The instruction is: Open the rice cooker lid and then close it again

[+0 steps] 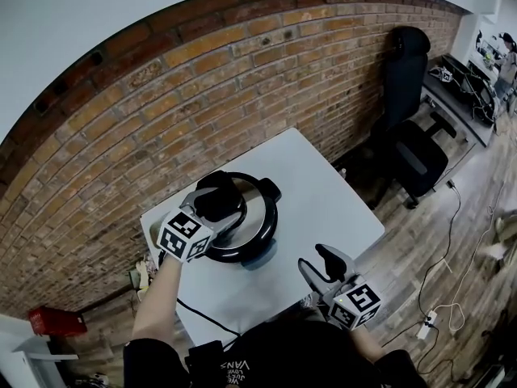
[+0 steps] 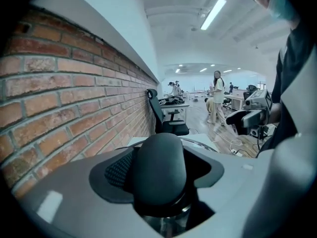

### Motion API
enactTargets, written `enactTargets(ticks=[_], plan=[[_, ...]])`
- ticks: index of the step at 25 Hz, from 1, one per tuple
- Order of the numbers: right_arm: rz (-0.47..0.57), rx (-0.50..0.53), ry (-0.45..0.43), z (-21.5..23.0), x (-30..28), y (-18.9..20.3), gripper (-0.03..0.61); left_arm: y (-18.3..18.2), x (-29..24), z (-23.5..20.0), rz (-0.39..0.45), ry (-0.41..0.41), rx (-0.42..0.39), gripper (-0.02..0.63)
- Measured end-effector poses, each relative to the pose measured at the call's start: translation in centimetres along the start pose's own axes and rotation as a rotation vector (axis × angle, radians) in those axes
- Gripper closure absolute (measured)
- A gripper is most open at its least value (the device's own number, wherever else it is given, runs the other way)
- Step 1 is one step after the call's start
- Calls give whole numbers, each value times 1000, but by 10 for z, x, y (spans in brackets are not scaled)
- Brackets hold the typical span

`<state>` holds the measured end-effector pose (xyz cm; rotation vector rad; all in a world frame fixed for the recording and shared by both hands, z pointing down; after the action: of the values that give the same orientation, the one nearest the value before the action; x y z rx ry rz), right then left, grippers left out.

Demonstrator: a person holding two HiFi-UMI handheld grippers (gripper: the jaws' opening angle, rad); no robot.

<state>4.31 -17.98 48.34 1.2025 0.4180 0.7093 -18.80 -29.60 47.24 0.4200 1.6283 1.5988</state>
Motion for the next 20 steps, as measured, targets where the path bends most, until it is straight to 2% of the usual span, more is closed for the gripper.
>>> enactTargets(ticks=[5, 10, 16, 20], plan=[[19, -10, -36, -9, -4, 0, 365, 1, 4, 1, 21, -37, -3, 312], [-1, 19, -61, -20, -4, -2, 365, 1, 29, 2, 123, -112, 26, 311], [22, 11, -91, -36, -11, -6, 365, -3, 85, 1, 257, -276, 68, 311], [4, 48, -102, -46, -15, -6, 365, -6, 125, 13, 313, -362, 43, 311]])
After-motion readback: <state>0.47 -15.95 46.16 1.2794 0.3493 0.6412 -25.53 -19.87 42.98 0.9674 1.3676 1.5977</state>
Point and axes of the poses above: the fingertips, and each gripper's own axes: x backward along the fingers, z to its right, y out of its underside, the point moved 3 cm from there along x, backward along the fingers, and after that the axes turned 12 degrees about z, right-handed, at the moved point
